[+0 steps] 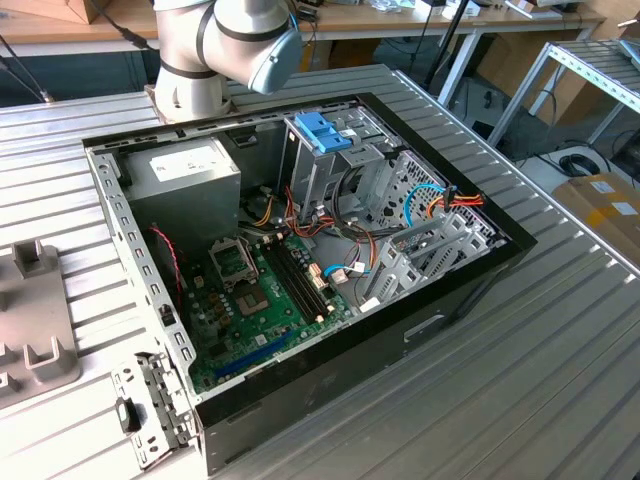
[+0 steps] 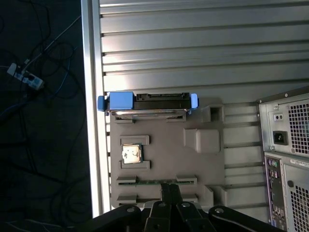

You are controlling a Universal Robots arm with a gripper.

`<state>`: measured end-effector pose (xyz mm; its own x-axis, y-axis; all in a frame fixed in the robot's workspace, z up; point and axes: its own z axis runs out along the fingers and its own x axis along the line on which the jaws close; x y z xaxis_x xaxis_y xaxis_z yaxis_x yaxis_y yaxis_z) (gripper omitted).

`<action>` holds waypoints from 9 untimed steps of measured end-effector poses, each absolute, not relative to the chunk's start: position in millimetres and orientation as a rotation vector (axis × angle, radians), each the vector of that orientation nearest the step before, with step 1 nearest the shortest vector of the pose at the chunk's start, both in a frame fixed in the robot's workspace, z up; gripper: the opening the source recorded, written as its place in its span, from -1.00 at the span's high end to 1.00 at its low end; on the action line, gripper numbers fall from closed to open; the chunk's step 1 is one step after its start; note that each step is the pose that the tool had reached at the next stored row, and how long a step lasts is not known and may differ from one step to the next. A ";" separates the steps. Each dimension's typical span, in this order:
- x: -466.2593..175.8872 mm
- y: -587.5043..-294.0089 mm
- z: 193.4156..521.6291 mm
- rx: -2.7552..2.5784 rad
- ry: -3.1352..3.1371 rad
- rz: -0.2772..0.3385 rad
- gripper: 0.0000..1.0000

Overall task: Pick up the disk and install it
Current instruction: 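Pick up the disk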

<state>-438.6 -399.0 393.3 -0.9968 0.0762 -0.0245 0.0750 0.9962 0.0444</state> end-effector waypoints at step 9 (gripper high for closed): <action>-439.3 -398.9 393.3 0.118 3.112 0.068 0.77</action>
